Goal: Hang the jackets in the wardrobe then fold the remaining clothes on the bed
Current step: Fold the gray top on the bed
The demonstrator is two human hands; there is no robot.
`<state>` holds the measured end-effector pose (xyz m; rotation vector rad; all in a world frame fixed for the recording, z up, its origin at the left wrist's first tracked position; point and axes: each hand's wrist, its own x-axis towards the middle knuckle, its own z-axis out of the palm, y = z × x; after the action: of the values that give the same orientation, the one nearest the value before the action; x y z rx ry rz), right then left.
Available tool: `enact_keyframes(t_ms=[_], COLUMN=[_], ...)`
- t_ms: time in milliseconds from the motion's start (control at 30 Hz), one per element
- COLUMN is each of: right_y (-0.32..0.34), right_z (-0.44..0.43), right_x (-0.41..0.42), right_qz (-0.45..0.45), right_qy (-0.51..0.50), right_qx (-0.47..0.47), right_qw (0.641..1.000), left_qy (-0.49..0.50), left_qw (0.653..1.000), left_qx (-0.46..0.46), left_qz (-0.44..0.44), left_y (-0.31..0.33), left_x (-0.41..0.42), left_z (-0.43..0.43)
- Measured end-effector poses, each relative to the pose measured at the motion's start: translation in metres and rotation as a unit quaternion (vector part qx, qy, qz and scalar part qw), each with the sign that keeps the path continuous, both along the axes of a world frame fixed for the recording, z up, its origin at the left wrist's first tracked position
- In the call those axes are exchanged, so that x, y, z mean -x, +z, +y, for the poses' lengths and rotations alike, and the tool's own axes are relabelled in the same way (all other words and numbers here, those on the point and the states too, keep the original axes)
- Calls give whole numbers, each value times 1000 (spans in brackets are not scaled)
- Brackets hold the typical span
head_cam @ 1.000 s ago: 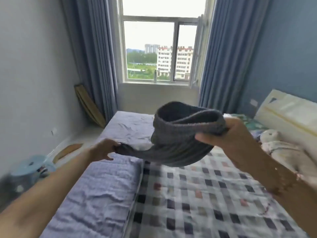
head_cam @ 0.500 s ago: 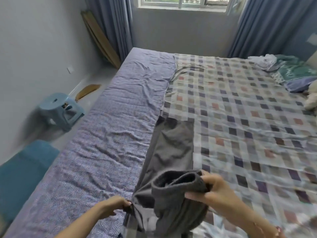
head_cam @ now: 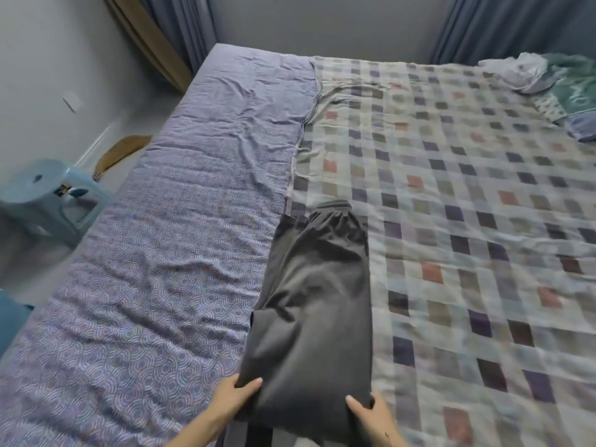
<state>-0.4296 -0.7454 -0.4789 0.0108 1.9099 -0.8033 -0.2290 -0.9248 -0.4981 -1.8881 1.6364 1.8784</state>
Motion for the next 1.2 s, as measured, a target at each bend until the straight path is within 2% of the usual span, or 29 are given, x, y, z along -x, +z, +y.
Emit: enact_keyframes(t_ms=[133,200,267,334,400,434,467,534,634,734,801,968,1068,1134,1201], right_y=[-12,-6,1,5,12,20,25,23,24,42,64,162,233,271,310], right_z=[7,2,-3,-8,-4,-4,-3,0,6,7,1,-16,-25,-31,-35], right_x=[-11,-8,-6,-6,-14,-20,-25,-28,-20,-9,-2,19,28,33,37], right_qz=[68,115,185,350,427,394,368,242,86,-55,-101,-29,60,119,162], right_qy=[-26,54,156,205,112,34,-19,-79,-65,-45,-42,-30,8,21,11], right_qx=[-56,-96,-129,-81,56,107,119,120,83,93,119,268,329,364,385], right_qw=[996,987,962,911,896,912,922,960,991,993,987,962,942,924,908], left_qy=[11,22,26,11,-20,-31,-29,-2,66,-14,-42,59,146,145,87], left_qw=[998,998,998,996,991,987,986,993,997,1000,999,991,957,935,916], left_qx=[59,59,62,82,132,157,163,114,14,-15,-20,-16,-23,-11,37], left_qz=[-11,-18,-20,-14,-10,-18,-13,-7,-23,-20,2,116,250,324,390], left_y=[-18,-22,-15,-7,-3,-2,-1,2,9,21,28,84,156,211,279], left_x=[-9,-10,-6,-1,1,2,2,8,11,11,13,22,30,34,30], left_z=[10,10,10,11,13,15,19,21,22,22,22,7,-15,-31,-40])
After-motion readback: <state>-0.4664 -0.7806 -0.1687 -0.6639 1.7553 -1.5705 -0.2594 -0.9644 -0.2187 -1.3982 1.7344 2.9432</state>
